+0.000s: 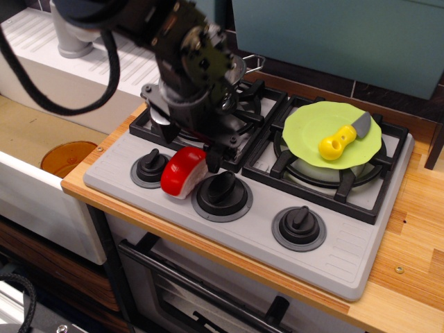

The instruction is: End effector transition from object to object

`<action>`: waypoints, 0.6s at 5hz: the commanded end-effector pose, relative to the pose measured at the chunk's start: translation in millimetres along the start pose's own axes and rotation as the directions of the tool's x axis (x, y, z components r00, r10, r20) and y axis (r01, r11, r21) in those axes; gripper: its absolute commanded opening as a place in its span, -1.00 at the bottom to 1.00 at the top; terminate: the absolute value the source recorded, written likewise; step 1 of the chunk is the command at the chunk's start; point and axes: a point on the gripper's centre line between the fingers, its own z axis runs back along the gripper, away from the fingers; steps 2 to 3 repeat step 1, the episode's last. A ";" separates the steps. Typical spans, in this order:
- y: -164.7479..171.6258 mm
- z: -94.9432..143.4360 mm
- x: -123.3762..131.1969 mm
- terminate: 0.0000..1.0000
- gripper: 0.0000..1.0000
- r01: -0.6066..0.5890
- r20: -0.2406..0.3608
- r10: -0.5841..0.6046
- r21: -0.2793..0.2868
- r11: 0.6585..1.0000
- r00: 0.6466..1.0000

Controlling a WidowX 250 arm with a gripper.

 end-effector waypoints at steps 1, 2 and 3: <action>5.4 -8.0 1.5 1.00 1.00 -0.003 0.049 0.003 0.000 1.000 0.999; 5.4 -8.0 1.5 1.00 1.00 -0.003 0.049 0.003 0.000 1.000 0.999; 5.4 -8.0 1.5 1.00 1.00 -0.003 0.049 0.003 0.000 1.000 0.999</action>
